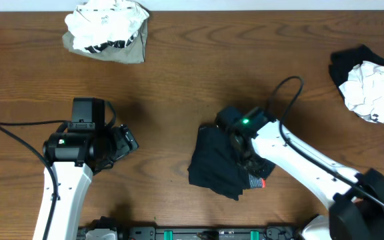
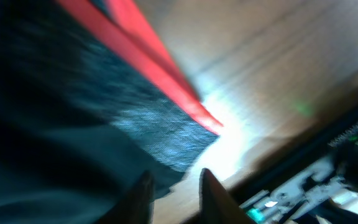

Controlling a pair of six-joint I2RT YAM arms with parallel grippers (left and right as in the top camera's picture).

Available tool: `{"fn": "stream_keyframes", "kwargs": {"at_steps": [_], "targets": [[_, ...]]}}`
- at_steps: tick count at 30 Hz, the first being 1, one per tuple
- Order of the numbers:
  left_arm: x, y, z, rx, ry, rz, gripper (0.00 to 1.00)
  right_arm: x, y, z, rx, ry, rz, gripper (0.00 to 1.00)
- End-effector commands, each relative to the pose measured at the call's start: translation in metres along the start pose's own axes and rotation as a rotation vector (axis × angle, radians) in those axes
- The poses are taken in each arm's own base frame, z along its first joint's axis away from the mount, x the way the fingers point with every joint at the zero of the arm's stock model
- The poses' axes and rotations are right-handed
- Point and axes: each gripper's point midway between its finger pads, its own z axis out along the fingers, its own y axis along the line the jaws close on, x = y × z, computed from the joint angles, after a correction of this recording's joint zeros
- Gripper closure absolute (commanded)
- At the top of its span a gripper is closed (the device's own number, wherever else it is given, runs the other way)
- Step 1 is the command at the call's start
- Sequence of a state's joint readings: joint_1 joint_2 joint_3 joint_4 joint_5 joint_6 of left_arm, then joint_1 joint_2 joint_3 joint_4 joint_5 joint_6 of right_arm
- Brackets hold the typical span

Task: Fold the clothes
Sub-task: 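Adjust the folded pants edge with the right gripper, pushing down-right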

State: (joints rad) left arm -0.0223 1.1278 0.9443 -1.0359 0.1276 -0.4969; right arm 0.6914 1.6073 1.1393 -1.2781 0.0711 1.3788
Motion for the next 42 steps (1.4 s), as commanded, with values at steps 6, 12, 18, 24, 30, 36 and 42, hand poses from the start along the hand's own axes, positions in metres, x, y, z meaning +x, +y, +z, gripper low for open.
{"fn": "stream_keyframes", "kwargs": {"at_steps": [6,12,18,24,30,36,42], "targets": [[0.001,0.003,0.002,-0.011,0.006,0.005,0.13,-0.030,0.050,-0.036,-0.265,-0.079,0.028,0.01],[0.001,0.003,0.002,-0.011,0.005,0.006,0.12,-0.044,0.069,-0.041,-0.355,-0.078,0.070,0.01],[0.001,0.003,0.002,-0.011,0.005,0.006,0.12,-0.049,0.069,-0.029,-0.323,-0.077,0.122,0.10],[0.001,0.003,0.002,-0.011,0.006,0.005,0.12,-0.046,0.072,-0.008,-0.261,-0.051,0.138,0.16],[0.001,0.003,0.002,-0.011,0.005,0.006,0.12,-0.045,0.071,0.001,-0.230,-0.044,0.136,0.73],[0.001,0.003,0.002,-0.011,0.005,0.006,0.12,-0.044,0.069,0.005,-0.217,-0.041,0.134,0.99],[0.001,0.003,0.002,-0.011,0.006,0.028,0.12,-0.039,0.051,0.001,-0.164,-0.026,0.129,0.98]]}}
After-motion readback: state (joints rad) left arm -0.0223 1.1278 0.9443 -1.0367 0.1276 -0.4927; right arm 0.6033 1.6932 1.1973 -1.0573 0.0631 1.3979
